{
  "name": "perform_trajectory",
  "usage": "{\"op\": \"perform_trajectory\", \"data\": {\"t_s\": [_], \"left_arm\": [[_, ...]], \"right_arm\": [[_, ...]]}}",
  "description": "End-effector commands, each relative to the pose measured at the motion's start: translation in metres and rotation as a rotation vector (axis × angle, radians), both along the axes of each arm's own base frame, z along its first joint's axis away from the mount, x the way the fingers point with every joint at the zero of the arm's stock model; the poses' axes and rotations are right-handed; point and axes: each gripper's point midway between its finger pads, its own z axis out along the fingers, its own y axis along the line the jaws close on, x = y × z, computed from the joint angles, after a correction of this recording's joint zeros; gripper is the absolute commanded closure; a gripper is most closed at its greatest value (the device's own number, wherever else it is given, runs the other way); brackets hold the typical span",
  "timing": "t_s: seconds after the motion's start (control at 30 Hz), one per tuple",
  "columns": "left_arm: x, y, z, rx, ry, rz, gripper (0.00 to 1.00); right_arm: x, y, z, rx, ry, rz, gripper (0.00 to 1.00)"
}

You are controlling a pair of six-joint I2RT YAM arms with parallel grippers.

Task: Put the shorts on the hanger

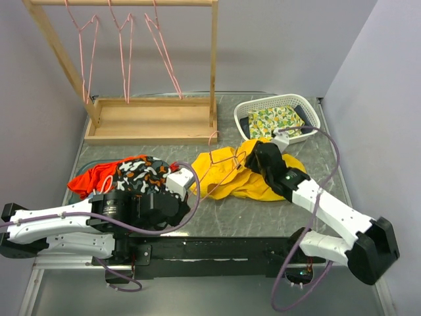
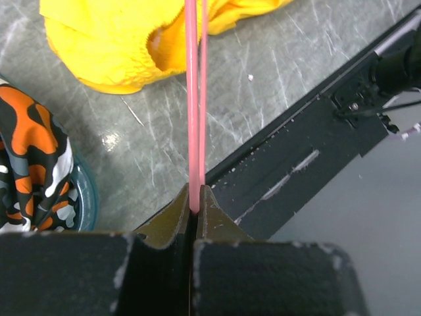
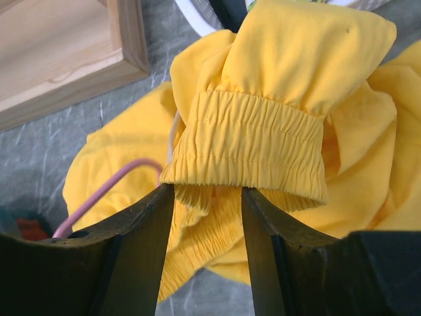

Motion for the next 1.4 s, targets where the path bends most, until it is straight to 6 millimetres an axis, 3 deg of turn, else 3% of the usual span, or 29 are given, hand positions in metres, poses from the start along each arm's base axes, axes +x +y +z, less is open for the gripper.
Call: {"op": "perform_trajectory", "data": {"t_s": [0.0, 0.27, 0.47, 0.67, 0.93, 1.0, 1.17, 1.37], "left_arm": [[-0.008, -0.002, 0.007, -0.035, 0.005, -0.049, 0.99], [-0.006, 0.001, -0.003, 0.025, 0.001, -0.035, 0.99], [-0.002, -0.028, 0.001, -0.025, -0.036, -0.064, 0.99], [0.018, -0.064, -0.006, -0.015, -0.116, -0.011, 0.99], [0.047, -0.085, -0.022, 0.005, -0.228, 0.102, 0.99], [0.051, -0.097, -0.016, -0.055, -0.247, 0.094, 0.99], [0.061, -0.106, -0.026, -0.081, -0.277, 0.082, 0.99], [0.066, -0.114, -0.04, -0.094, -0.299, 0.079, 0.99]], "right_arm": [[0.033, -0.003, 0.026, -0.01, -0.056, -0.039, 0.47], [0.054, -0.002, 0.033, -0.005, -0.024, -0.023, 0.46], [0.052, -0.001, 0.038, -0.002, -0.024, -0.012, 0.45], [0.049, -0.004, 0.04, -0.006, -0.021, -0.01, 0.44], [0.04, -0.011, 0.052, 0.002, -0.04, -0.015, 0.42], [0.036, -0.013, 0.058, 0.008, -0.054, -0.017, 0.4], [0.025, -0.032, 0.071, -0.007, -0.068, -0.065, 0.34], [0.014, -0.067, 0.066, 0.046, -0.053, -0.132, 0.29]]}}
